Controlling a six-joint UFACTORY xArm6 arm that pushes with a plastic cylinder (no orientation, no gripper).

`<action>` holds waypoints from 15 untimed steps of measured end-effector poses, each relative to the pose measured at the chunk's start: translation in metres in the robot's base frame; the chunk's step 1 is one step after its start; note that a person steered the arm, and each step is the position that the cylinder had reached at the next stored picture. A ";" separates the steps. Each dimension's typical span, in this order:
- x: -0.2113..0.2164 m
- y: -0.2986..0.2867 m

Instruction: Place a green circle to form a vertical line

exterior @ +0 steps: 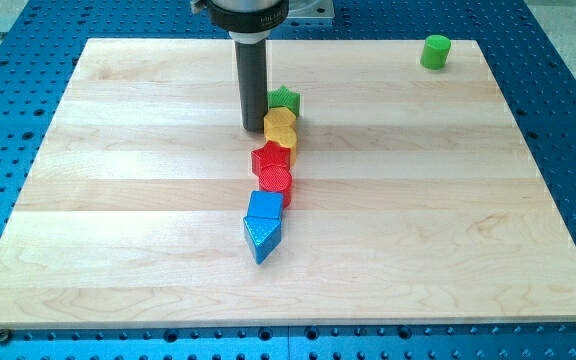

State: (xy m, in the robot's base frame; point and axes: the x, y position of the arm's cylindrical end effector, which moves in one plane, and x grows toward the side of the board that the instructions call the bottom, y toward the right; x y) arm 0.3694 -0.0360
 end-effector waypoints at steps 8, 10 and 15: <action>-0.063 0.047; -0.058 0.047; -0.057 0.030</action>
State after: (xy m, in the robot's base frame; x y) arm 0.3129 -0.0059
